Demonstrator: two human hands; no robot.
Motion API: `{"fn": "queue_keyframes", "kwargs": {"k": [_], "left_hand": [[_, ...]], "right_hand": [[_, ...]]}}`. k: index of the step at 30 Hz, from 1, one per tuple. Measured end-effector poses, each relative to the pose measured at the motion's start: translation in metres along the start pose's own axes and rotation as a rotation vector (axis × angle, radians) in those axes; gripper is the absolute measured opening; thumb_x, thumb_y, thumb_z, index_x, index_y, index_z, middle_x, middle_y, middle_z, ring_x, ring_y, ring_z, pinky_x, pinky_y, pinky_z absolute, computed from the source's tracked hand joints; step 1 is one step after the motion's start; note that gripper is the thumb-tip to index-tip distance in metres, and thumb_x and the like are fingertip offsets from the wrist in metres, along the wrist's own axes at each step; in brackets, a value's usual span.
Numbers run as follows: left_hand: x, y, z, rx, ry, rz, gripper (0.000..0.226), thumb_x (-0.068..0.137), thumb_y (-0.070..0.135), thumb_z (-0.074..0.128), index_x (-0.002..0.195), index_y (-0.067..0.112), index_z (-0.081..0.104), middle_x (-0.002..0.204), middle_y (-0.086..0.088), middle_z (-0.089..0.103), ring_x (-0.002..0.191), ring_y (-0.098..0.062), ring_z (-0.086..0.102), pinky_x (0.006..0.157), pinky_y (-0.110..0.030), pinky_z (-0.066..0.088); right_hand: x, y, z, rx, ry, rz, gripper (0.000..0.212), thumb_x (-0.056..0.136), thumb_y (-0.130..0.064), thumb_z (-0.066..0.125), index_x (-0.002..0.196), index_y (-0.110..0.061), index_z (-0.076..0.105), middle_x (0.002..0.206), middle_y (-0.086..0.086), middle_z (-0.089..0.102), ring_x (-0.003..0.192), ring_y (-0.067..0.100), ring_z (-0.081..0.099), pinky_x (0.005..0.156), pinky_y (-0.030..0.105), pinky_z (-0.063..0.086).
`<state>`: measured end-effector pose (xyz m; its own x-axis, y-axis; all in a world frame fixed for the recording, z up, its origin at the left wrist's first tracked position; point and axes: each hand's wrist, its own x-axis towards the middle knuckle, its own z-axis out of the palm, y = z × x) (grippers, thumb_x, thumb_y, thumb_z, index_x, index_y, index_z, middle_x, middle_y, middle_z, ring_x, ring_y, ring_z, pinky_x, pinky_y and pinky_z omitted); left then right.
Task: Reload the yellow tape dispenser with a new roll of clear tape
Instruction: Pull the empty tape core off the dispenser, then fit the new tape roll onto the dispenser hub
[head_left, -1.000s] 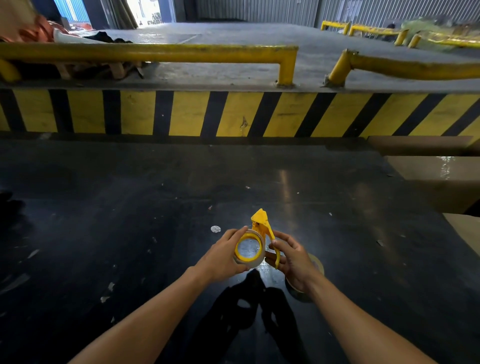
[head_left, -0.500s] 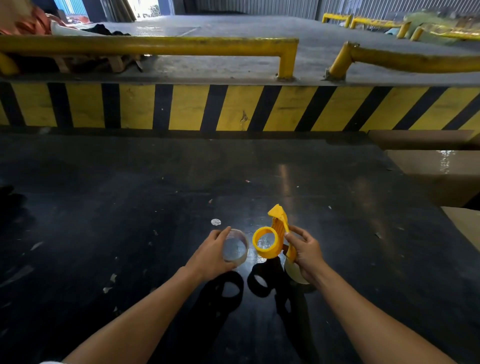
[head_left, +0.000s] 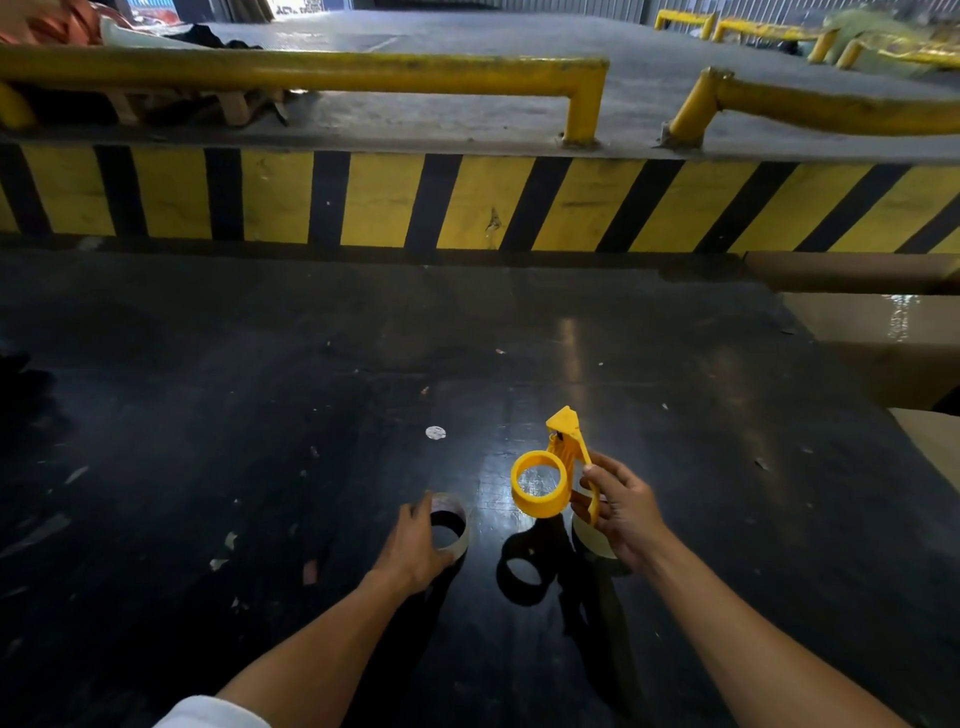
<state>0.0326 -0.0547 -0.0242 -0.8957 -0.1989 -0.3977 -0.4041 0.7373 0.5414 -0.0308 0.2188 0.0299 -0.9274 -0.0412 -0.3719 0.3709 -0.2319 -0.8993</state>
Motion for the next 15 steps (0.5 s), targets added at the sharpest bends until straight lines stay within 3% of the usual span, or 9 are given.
{"fn": "queue_keyframes", "kwargs": {"k": [3, 6, 10, 15], "left_hand": [[0.004, -0.001, -0.001, 0.086, -0.048, -0.004, 0.110, 0.082, 0.042, 0.077, 0.162, 0.022, 0.004, 0.162, -0.012, 0.023, 0.144, -0.037, 0.036, 0.114, -0.046, 0.040], [0.005, 0.009, -0.002, 0.295, -0.023, 0.026, 0.110, 0.085, 0.059, 0.066, 0.162, 0.020, -0.002, 0.169, -0.017, 0.001, 0.154, -0.045, 0.007, 0.123, -0.056, 0.021], [0.009, 0.042, 0.007, 0.393, 0.076, 0.214, 0.098, 0.092, 0.059, 0.056, 0.162, 0.019, 0.001, 0.170, -0.016, 0.000, 0.156, -0.042, 0.002, 0.126, -0.054, 0.014], [0.017, 0.103, 0.043, 0.319, -0.047, 0.400, 0.097, 0.091, 0.053, 0.062, 0.162, 0.021, 0.005, 0.170, -0.014, 0.010, 0.154, -0.036, 0.015, 0.120, -0.051, 0.029]], "right_hand": [[-0.002, -0.002, -0.005, -0.006, 0.004, -0.003, 0.023, 0.092, -0.014, 0.065, 0.116, -0.016, 0.066, 0.103, 0.011, 0.070, 0.083, 0.024, 0.074, 0.077, 0.039, 0.060], [-0.005, -0.007, -0.018, -0.001, 0.031, -0.007, 0.027, 0.093, -0.013, 0.064, 0.120, -0.013, 0.064, 0.088, 0.009, 0.073, 0.061, 0.013, 0.073, 0.061, 0.033, 0.061], [-0.014, -0.014, -0.044, 0.074, 0.117, -0.042, 0.032, 0.094, -0.007, 0.061, 0.126, -0.006, 0.060, 0.094, 0.013, 0.073, 0.083, 0.028, 0.072, 0.062, 0.036, 0.059], [-0.024, -0.016, -0.080, 0.044, 0.236, -0.078, 0.032, 0.094, -0.004, 0.060, 0.127, -0.003, 0.061, 0.112, 0.021, 0.070, 0.090, 0.033, 0.069, 0.072, 0.041, 0.056]]}}
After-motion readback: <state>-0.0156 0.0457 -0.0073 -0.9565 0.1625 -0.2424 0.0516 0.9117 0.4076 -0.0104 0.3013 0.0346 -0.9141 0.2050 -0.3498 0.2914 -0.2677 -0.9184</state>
